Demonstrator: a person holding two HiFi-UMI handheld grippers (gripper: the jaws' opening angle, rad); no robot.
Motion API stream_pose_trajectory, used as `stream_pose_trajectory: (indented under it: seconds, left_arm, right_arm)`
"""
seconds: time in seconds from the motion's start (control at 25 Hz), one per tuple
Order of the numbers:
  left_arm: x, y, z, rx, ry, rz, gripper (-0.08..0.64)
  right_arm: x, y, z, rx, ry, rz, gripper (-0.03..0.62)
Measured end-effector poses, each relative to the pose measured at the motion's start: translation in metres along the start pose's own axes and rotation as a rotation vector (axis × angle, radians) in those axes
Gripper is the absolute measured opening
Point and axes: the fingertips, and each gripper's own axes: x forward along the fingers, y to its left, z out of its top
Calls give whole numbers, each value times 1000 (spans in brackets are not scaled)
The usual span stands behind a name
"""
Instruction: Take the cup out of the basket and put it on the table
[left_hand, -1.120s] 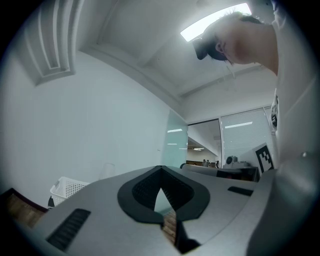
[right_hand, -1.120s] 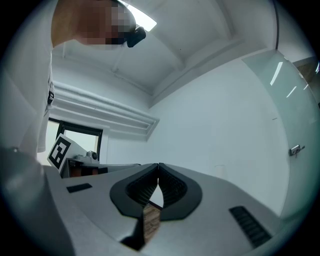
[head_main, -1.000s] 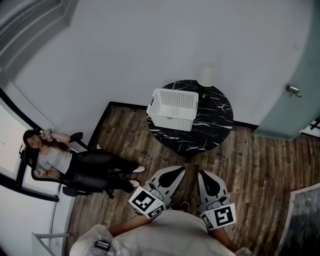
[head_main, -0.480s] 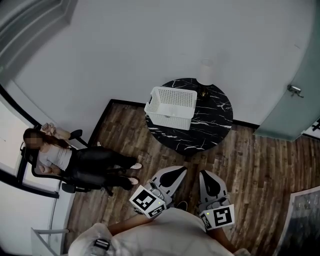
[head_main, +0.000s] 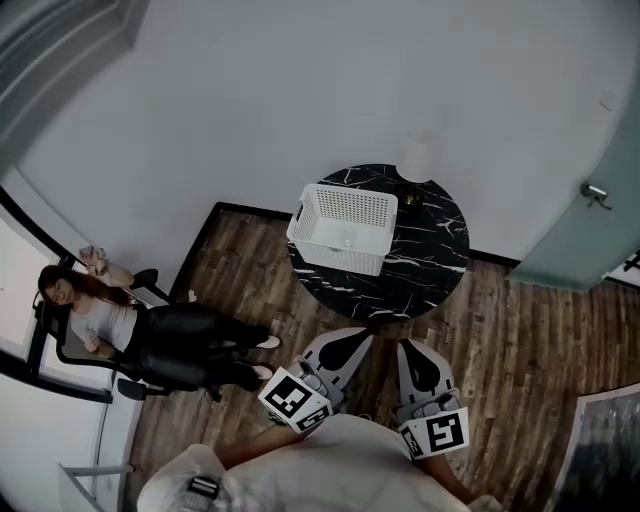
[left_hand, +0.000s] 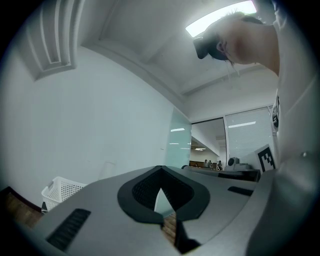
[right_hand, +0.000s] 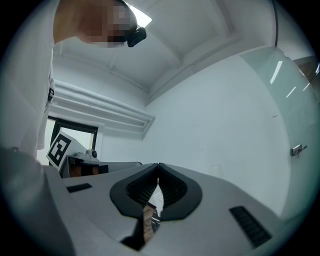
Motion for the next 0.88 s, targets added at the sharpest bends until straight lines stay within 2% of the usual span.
stream_pose_trajectory:
  seconds: [0.48,0.88]
  left_arm:
    - [35,133,42,-1,-43,-1,5]
    - [45,254,64,-7,-52,28,5]
  right_arm:
    - [145,-12,7,-42,4,25,8]
    - [267,-9,-3,-60,25,59,8]
